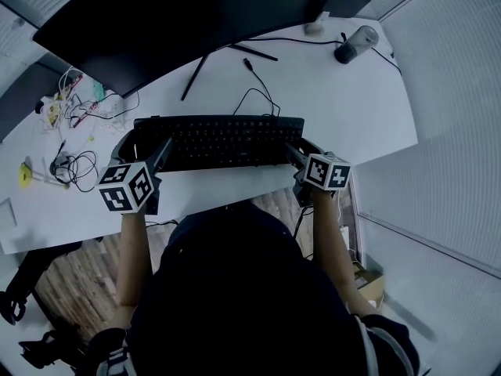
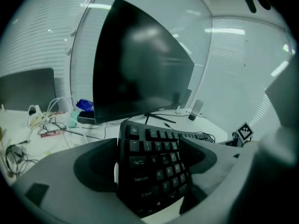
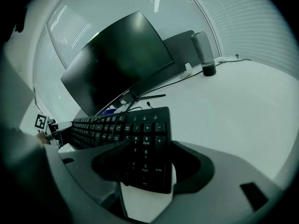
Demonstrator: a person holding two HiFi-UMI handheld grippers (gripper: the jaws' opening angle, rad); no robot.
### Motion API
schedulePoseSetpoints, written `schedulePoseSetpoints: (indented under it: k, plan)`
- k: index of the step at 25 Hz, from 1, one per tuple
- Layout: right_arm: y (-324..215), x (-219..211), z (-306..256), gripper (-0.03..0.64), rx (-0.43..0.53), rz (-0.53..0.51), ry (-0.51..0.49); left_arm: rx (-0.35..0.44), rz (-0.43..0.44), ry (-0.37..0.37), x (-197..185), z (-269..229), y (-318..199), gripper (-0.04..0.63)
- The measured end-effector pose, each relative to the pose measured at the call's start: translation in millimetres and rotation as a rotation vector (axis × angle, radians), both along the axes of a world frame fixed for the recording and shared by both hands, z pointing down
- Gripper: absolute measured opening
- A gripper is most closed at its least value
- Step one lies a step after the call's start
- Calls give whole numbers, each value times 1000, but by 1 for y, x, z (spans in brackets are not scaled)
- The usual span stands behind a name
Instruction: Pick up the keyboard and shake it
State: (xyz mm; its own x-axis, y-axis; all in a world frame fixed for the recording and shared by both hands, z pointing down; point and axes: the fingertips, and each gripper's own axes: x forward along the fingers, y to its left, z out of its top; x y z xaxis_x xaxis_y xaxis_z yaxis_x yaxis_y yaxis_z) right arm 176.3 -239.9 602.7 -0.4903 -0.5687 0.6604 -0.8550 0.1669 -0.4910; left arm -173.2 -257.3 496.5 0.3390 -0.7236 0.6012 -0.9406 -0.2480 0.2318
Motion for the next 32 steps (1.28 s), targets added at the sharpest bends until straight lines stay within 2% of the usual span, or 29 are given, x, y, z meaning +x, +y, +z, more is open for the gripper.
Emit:
schedulePoseSetpoints:
  k: [10,23,28,32]
  plan:
    - [-20,23,1,288,-19,-41,232,-164,-53,198,9,88,-12,430]
    - [-49,24,49,288,-139,-59,234,-306,-62,134,12,148,-33,430]
    - [-51,26,52,288,-142,-47,224,-309,-62,102,13,153,-35,431]
    - [-50,30,45,288,-116,25,250,-296,-102,58,10,149,-34,431]
